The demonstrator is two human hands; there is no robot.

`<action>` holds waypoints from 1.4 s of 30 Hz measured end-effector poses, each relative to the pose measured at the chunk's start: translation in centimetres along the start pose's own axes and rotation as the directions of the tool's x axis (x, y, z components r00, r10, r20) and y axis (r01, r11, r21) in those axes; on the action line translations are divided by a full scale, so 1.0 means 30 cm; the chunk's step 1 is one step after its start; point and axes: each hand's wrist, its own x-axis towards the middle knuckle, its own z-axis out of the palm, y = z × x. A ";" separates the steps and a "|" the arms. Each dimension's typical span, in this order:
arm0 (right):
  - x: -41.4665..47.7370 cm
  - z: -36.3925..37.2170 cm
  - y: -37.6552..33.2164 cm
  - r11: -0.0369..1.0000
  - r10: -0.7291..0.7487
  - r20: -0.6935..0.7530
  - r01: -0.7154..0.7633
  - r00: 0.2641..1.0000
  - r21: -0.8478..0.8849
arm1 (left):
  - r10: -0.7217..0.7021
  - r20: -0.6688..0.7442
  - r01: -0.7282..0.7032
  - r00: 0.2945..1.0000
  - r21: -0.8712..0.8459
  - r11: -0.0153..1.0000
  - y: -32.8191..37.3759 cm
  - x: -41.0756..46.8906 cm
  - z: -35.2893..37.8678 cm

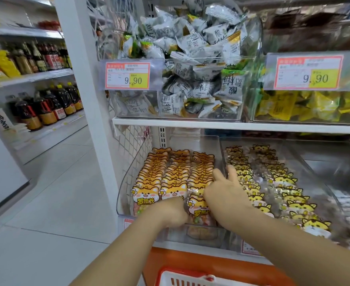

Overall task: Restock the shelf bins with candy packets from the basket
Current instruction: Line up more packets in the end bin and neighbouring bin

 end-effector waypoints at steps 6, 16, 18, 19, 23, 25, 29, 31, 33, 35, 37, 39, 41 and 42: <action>0.017 -0.004 0.018 0.999 0.002 0.016 -0.003 1.000 0.048 | -0.033 -0.042 0.031 0.999 -0.036 0.999 0.000 -0.002 0.004; -0.007 0.036 0.020 0.998 -0.005 -0.125 0.013 0.992 0.063 | -0.026 0.028 0.025 0.999 0.045 0.999 0.022 -0.035 -0.011; -0.010 0.041 0.024 0.998 0.014 -0.184 -0.002 0.983 0.068 | -0.044 -0.027 0.046 0.999 0.082 0.996 0.028 -0.044 -0.010; -0.013 0.047 0.027 0.997 0.018 -0.230 0.000 0.973 0.080 | -0.050 -0.081 0.058 0.995 0.102 0.993 0.028 -0.048 -0.007; -0.026 0.083 0.012 0.991 -0.052 -0.285 0.084 0.957 0.101 | -0.066 -0.195 0.097 0.979 0.152 0.984 0.029 -0.043 0.007; -0.034 0.084 0.001 0.987 -0.069 -0.260 0.105 0.963 0.126 | -0.087 -0.162 0.117 0.983 0.182 0.976 0.030 -0.028 0.016; -0.047 0.062 -0.002 0.998 -0.026 -0.205 0.036 0.978 0.047 | -0.102 -0.129 0.126 0.986 0.200 0.972 0.020 -0.012 0.020; -0.049 0.041 0.004 0.999 -0.020 -0.182 0.024 0.983 0.021 | -0.113 -0.123 0.135 0.986 0.187 0.973 0.018 -0.012 0.013; -0.057 0.043 0.006 0.997 -0.005 -0.200 0.020 0.980 0.075 | -0.130 -0.131 0.153 0.983 0.182 0.971 0.023 -0.024 0.010; -0.080 0.046 0.012 0.991 0.002 -0.256 0.032 0.967 0.126 | -0.143 -0.163 0.172 0.976 0.184 0.968 0.033 -0.051 0.010; -0.110 0.046 0.026 0.989 0.023 -0.288 0.020 0.958 0.144 | -0.137 -0.214 0.178 0.967 0.188 0.966 0.041 -0.084 0.008; -0.155 0.032 0.032 0.984 0.028 -0.363 0.039 0.931 0.176 | -0.114 -0.284 0.178 0.952 0.209 0.962 0.046 -0.131 0.000; -0.223 0.024 0.033 0.973 0.023 -0.492 0.094 0.870 0.211 | -0.063 -0.388 0.168 0.919 0.243 0.955 0.053 -0.197 -0.001; -0.270 0.021 0.035 0.963 0.011 -0.538 0.136 0.843 0.234 | -0.018 -0.454 0.149 0.891 0.254 0.956 0.057 -0.238 0.009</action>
